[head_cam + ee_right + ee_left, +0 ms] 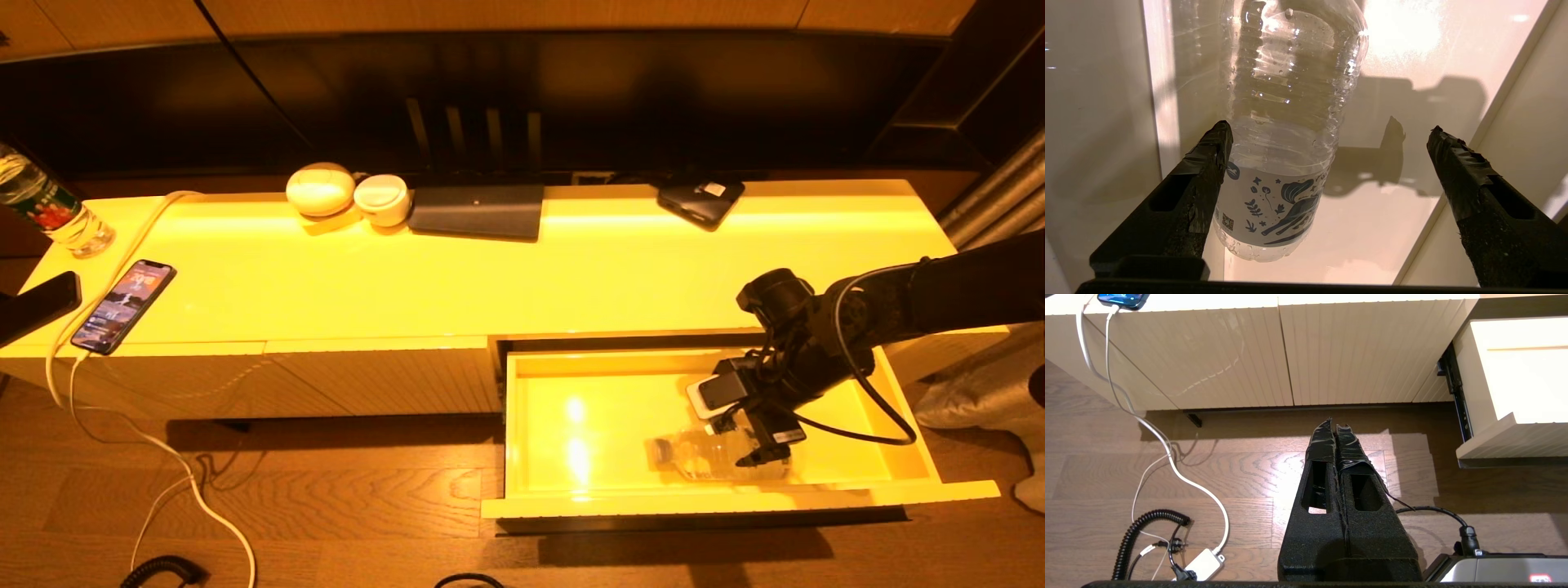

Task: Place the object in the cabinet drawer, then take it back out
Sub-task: Take the mineral water out of the drawer and put it on the table

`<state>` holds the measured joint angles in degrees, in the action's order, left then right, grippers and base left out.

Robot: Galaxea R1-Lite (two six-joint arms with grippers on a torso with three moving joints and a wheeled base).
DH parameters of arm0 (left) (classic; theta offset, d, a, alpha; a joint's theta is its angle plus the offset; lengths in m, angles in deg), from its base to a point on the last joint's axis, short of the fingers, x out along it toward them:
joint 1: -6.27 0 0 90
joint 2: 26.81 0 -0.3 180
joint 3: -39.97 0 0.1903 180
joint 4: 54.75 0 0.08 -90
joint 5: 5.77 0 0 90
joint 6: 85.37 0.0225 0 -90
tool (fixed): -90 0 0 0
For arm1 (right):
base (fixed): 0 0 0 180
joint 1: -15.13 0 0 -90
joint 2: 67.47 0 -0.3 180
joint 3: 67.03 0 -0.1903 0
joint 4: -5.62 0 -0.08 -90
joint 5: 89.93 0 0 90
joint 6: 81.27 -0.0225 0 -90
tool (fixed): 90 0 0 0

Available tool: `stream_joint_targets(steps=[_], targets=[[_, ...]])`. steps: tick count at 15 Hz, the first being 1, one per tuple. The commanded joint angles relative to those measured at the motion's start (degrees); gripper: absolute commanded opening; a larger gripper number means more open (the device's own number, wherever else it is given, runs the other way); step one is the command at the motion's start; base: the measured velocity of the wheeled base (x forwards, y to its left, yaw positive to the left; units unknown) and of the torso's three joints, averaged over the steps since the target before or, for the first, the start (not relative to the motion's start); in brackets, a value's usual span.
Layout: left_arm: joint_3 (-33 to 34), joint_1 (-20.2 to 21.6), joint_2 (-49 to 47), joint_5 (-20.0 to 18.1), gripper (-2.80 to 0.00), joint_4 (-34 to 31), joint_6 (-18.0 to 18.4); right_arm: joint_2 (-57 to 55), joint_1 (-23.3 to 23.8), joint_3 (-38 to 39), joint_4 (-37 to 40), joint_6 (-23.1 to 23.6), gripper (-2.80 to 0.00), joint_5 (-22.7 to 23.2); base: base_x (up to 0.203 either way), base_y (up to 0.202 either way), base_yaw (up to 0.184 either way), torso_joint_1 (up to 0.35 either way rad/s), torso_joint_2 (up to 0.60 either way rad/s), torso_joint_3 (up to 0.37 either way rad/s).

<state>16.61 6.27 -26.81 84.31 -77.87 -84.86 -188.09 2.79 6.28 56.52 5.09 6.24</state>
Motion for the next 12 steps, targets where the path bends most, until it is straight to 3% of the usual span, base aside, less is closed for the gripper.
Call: stream_joint_targets(steps=[1, 12], targets=[[0.18, 0.0, 0.0, 0.01, -2.8, 0.02, 0.01, -0.76, -0.5, -0.61, 0.07, 0.48, 0.0, 0.49, 0.0, 0.0, 0.0, 0.0, 0.0, 0.0], [0.13, 0.0, 0.0, 0.01, -2.8, 0.02, 0.01, -2.35, -1.29, -1.67, 0.33, -0.4, 0.0, 0.6, 0.0, 0.0, 0.0, 0.0, 0.0, 0.0]])
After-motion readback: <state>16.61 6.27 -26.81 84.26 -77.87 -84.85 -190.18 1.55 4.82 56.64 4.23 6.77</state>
